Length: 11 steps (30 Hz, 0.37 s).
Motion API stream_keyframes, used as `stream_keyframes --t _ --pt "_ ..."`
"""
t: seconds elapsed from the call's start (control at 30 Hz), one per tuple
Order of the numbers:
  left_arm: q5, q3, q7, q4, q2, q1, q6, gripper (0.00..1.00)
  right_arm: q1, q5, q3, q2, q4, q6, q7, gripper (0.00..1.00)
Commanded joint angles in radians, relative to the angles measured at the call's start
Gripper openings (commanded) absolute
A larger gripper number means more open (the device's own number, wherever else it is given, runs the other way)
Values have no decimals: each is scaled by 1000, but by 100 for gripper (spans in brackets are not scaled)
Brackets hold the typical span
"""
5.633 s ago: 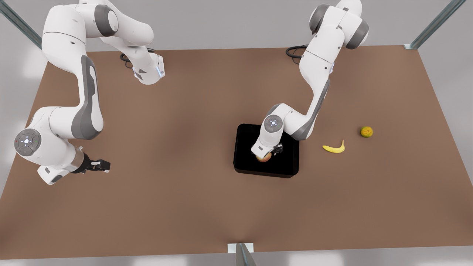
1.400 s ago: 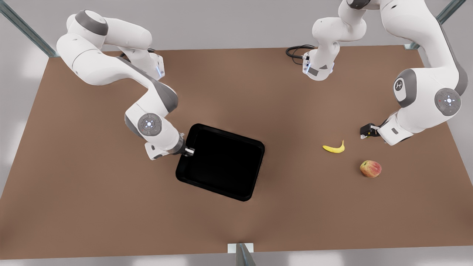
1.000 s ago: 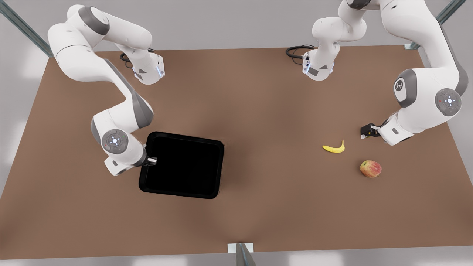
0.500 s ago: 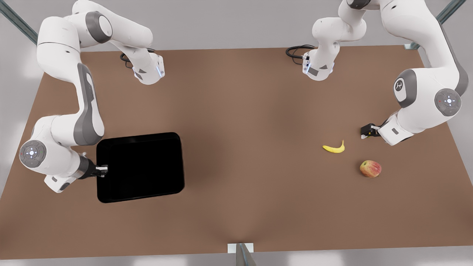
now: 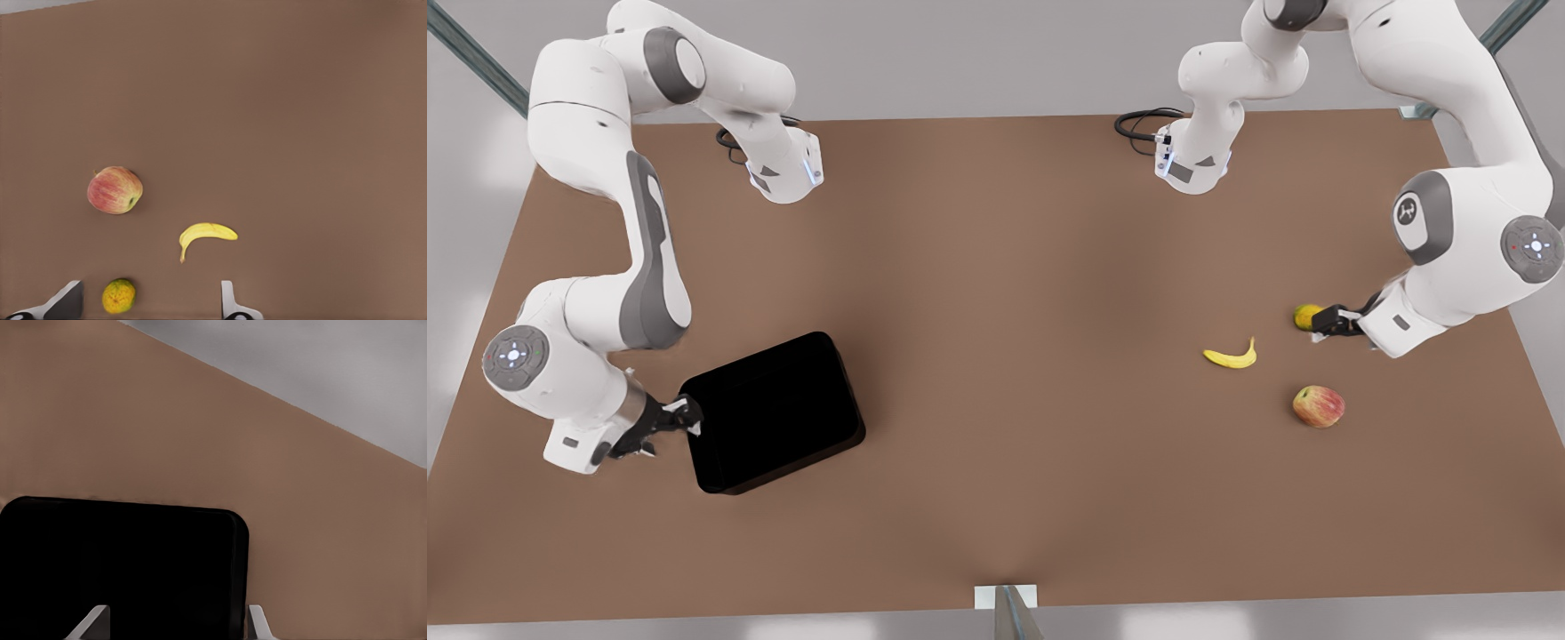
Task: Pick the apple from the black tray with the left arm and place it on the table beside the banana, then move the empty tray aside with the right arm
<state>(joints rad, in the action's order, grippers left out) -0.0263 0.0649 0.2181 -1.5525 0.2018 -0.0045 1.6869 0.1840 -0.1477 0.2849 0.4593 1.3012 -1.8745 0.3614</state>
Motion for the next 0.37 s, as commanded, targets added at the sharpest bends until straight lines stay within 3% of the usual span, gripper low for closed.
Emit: stream_keyframes --t 0.0,0.07,0.1,0.17,0.33 --pt "3 -1 -40 -3 1 0 -43 100 -3 2 7 -90 1 113 -123 100" --pt "5 1 -43 -4 1 3 -66 100 35 7 -7 -146 4 337 -233 100" --pt "8 3 -45 -1 1 5 -67 100 41 7 -1 -146 45 331 -234 100" --pt "11 3 -36 5 -1 3 -69 100 80 10 -3 -203 228 89 -269 100" --pt "-14 -8 -43 63 16 -54 -69 100 94 27 3 -203 228 77 -271 100"
